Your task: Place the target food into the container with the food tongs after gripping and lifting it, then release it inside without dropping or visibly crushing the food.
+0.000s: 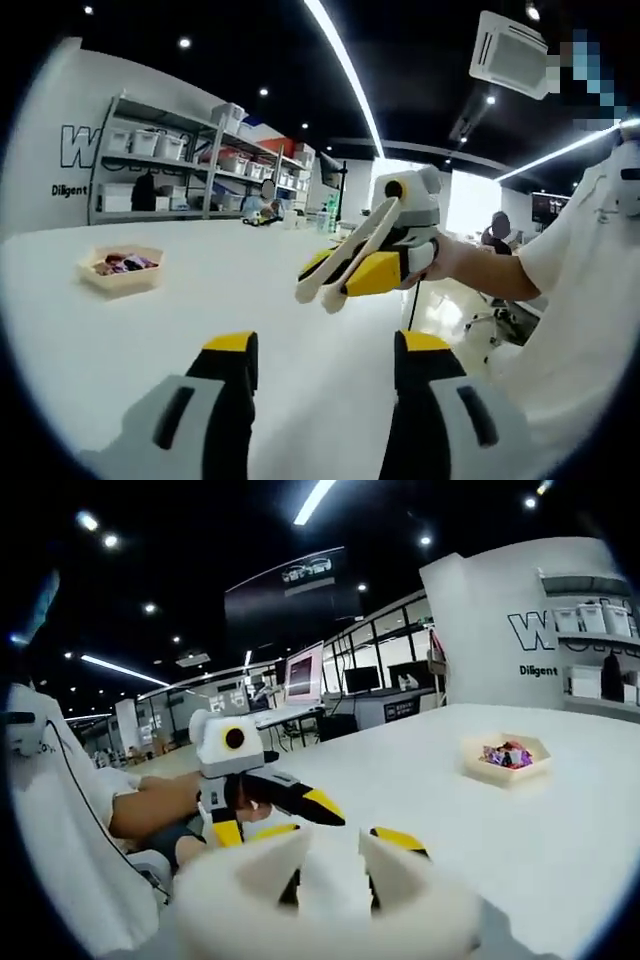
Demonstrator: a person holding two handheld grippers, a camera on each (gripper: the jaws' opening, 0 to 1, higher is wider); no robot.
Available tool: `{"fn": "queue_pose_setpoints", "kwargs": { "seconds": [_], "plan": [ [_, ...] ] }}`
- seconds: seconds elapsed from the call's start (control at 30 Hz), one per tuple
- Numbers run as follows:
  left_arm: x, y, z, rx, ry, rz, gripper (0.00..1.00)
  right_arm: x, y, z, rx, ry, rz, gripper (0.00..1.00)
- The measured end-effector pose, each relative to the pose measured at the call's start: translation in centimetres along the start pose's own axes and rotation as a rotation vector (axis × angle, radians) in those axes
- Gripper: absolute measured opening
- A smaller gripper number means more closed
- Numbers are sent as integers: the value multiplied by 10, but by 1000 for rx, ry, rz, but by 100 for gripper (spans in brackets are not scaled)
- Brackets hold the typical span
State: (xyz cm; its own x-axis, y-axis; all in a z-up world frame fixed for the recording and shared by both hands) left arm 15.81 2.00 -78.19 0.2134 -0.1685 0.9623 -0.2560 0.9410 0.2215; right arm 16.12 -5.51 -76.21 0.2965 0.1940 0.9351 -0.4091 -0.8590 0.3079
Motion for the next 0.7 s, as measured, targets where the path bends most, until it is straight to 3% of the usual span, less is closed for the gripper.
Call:
{"fn": "queue_pose_setpoints", "kwargs": {
  "seconds": [0.37, 0.43, 0.7],
  "plan": [
    [6, 1, 5, -83, 27, 57, 26, -4, -1, -10, 60, -8, 10, 21],
    [11, 1, 7, -103, 39, 89, 24, -4, -1, -11, 70, -21, 21, 21],
    [11, -1, 12, -160, 78, 109, 20, -4, 1, -15, 107, -35, 42, 21]
  ]
}}
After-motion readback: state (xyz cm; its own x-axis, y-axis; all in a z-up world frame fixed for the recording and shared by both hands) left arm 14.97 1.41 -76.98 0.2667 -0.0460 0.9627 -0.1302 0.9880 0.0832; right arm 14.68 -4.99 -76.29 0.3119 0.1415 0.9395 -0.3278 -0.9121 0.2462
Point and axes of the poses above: the point that each gripper's makers call its tool centre point, and the gripper's own axes: y roughly backward along the fingers, z roughly to its right, x roughly out of its top, the point moved 3 cm from there along y, roughly backward along the fingers, and after that the axes turned 6 degrees about -z, right-handed, at the moved point
